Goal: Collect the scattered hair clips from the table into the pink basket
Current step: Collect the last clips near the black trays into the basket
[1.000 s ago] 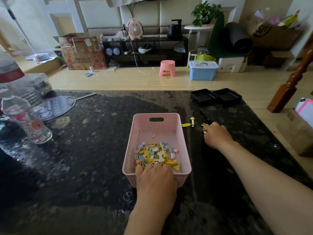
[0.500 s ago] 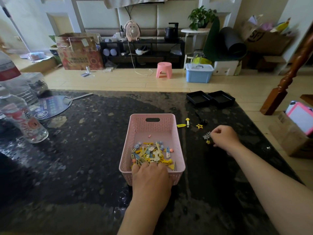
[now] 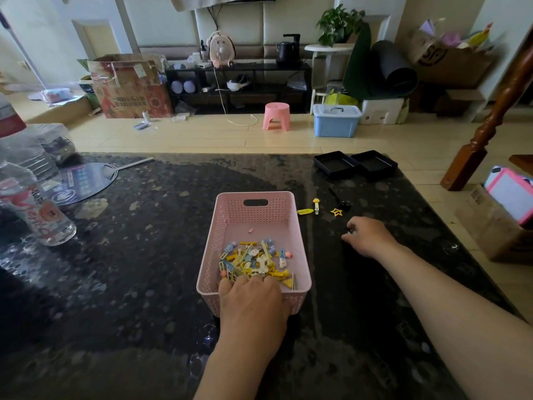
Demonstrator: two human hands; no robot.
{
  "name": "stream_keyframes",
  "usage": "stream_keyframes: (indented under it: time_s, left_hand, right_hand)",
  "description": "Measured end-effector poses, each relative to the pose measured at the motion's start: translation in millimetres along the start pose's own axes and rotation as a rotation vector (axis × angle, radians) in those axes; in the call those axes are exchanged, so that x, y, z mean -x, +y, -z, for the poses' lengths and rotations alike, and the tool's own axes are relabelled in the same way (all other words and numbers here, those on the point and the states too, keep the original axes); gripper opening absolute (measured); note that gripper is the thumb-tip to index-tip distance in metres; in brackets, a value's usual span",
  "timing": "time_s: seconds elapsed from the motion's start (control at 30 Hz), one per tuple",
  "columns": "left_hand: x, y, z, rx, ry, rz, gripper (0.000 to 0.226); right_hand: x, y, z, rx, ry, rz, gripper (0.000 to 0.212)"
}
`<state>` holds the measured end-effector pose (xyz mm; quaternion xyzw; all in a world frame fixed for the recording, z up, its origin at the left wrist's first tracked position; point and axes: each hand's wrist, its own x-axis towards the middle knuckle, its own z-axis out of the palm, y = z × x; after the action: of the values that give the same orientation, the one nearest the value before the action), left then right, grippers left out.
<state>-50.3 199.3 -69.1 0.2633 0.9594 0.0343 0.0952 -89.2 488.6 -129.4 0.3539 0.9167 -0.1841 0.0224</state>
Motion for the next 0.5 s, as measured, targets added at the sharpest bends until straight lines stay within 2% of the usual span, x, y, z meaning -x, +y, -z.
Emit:
stream_keyframes:
  time_s: [0.1, 0.27, 0.37, 0.5]
  left_hand:
    - [1, -1, 0, 0.002, 0.003, -0.002, 0.029]
    - [1, -1, 0, 0.009, 0.0, -0.008, 0.03]
    - [2, -1, 1, 0.02, -0.002, -0.011, 0.029]
    - [2, -1, 1, 0.008, 0.011, -0.012, 0.027]
  right_hand:
    - [6, -6, 3, 0.008, -0.023, -0.004, 0.018]
    - [10, -3, 3, -0.016, -0.026, -0.016, 0.021]
    - [14, -4, 9, -0.228, 0.038, -0.027, 0.022]
    - [29, -30, 28, -0.647, 0.067, 0.074, 0.016]
